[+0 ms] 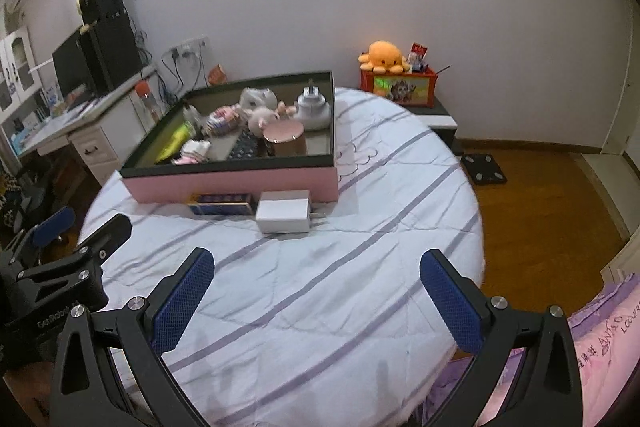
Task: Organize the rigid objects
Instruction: 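Grasp the white charger with right tool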
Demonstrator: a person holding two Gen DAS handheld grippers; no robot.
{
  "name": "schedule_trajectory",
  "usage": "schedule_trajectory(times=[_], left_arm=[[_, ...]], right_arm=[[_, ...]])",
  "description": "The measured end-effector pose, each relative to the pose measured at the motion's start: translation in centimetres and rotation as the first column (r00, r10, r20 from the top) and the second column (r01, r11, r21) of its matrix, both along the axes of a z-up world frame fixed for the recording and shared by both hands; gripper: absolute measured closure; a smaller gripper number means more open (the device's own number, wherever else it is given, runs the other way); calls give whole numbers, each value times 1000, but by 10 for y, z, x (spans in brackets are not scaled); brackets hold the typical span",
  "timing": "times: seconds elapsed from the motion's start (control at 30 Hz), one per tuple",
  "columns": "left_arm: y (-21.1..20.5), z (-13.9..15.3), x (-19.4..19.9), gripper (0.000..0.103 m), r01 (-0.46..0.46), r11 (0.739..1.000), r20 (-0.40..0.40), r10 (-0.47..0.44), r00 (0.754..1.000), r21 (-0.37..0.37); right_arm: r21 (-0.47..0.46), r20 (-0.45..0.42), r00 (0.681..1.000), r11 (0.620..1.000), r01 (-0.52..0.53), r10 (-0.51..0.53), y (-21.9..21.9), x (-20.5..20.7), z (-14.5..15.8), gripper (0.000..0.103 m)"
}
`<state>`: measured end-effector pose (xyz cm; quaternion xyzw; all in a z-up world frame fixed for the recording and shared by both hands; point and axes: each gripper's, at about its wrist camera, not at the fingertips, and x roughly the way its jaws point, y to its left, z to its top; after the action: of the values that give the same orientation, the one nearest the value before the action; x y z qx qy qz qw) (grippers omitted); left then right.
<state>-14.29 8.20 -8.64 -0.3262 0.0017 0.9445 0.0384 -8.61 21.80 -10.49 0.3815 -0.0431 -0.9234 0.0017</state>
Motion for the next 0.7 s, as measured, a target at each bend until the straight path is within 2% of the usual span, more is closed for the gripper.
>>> schedule_trajectory(times=[0.27, 0.37, 0.47, 0.63, 0.7], left_arm=[[6, -28, -38, 1, -23, 999, 65, 26, 998, -47], [1, -37, -49, 1, -20, 999, 85, 23, 996, -34], [0, -43, -55, 1, -23, 998, 94, 29, 995, -58], [-4, -48, -62, 1, -29, 999, 117, 33, 993, -41], [-3, -48, -64, 1, -21, 999, 119, 26, 993, -41]], right_arm=[[-31, 75, 997, 999, -15, 18, -4, -60, -40, 0], [-37, 91, 996, 999, -15, 18, -3, -75, -49, 0], [-43, 102, 994, 999, -25, 29, -4, -86, -55, 0], [-25, 126, 991, 999, -39, 42, -10, -99, -65, 0], [-3, 136, 990, 999, -39, 40, -12, -101, -69, 5]])
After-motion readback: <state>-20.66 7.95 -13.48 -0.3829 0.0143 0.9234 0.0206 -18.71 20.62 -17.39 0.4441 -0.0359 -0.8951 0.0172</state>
